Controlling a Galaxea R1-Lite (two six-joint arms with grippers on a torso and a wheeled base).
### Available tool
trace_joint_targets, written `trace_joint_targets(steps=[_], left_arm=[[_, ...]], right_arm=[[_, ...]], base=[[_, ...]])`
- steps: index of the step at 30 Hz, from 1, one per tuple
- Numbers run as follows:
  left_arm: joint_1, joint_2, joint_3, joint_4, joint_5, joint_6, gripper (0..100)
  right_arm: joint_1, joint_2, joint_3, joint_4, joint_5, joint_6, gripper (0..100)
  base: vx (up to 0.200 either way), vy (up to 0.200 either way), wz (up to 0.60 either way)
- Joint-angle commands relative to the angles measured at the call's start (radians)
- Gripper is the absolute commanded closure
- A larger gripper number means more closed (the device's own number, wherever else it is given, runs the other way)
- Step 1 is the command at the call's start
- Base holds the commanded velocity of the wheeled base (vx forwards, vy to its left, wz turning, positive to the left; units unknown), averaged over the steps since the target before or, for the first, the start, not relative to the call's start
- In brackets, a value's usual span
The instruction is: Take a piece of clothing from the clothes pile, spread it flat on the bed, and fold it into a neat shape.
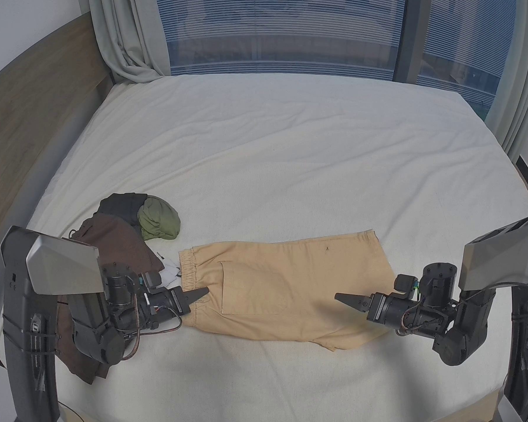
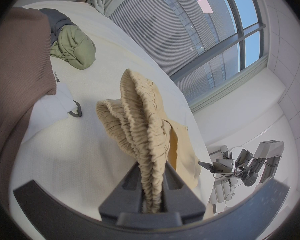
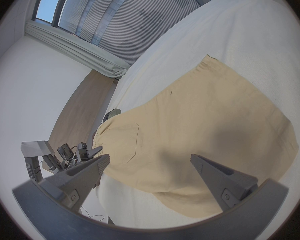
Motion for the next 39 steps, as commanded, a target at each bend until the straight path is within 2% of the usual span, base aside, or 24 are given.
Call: trace_joint_targets(steps=[1,17,24,30,39], left_arm=[[0.023,-0.030,0.022,0.000,-0.017,-0.001,100],[0.155,-0.095,0.103,0.000,-0.101,0.004,100],[0.184,-0.119,0.122,0.001,-0.138,0.006,100],[0.180,-0.122,0.120,0.001,-0.138,0.006,100],[0.088,-0.171,0.103,0.003,-0.131,-0.004,100]], right_arm=[[0.002,0.002,0.003,-0.001,0.000,0.002,0],[0.030,0.005,0.003,-0.001,0.000,0.003,0],[0.045,0.003,0.006,-0.001,0.000,0.003,0],[0.062,0.003,0.007,-0.002,0.000,0.003,0],[0.082,-0.041,0.015,-0.001,0.000,0.005,0]], base=[[0.000,0.000,0.00],[0.000,0.000,0.00],[0.000,0.000,0.00],[0.000,0.000,0.00],[0.000,0.000,0.00]])
